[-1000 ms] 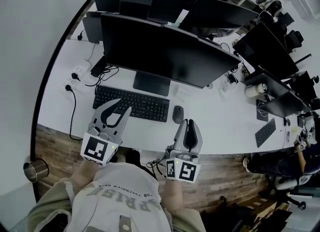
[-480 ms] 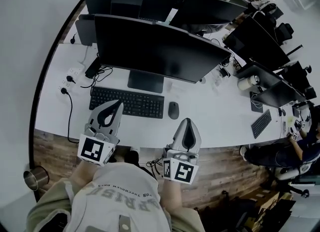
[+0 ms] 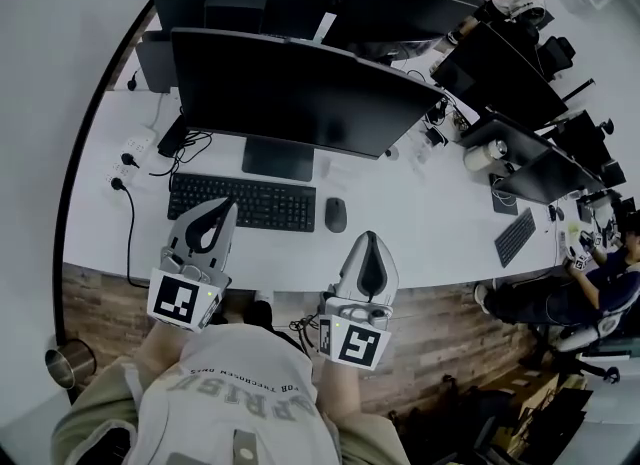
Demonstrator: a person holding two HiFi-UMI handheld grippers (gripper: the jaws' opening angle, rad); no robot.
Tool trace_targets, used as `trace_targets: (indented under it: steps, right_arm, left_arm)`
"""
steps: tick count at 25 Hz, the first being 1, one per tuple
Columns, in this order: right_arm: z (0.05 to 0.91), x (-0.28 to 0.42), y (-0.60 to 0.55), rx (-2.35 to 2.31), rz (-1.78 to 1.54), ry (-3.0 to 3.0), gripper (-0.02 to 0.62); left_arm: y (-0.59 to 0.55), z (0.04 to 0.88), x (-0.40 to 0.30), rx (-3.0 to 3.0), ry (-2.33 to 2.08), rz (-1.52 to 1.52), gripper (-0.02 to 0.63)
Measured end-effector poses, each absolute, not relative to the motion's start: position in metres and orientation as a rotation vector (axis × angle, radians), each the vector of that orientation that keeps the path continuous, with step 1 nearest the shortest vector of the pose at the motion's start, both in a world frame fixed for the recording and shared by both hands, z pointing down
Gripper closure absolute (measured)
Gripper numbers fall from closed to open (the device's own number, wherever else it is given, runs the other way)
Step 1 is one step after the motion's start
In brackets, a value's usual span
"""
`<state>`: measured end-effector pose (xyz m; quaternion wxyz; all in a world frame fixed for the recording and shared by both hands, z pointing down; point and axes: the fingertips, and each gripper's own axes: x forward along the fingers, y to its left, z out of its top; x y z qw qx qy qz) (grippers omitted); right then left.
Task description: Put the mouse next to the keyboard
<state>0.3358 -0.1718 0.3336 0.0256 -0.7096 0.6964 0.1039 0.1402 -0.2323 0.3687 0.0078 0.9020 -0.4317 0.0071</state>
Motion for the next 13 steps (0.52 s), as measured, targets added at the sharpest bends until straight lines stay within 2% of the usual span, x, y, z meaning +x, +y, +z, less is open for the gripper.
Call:
trace_targets:
  steps: [13]
  right_arm:
    - [0.3330, 0.3439, -0.1793, -2.163, 0.329, 2.173, 0.596]
  left_arm:
    - [-0.2367, 0.3725, 0.1483, 2.810, -1.367, 0.040, 0.595]
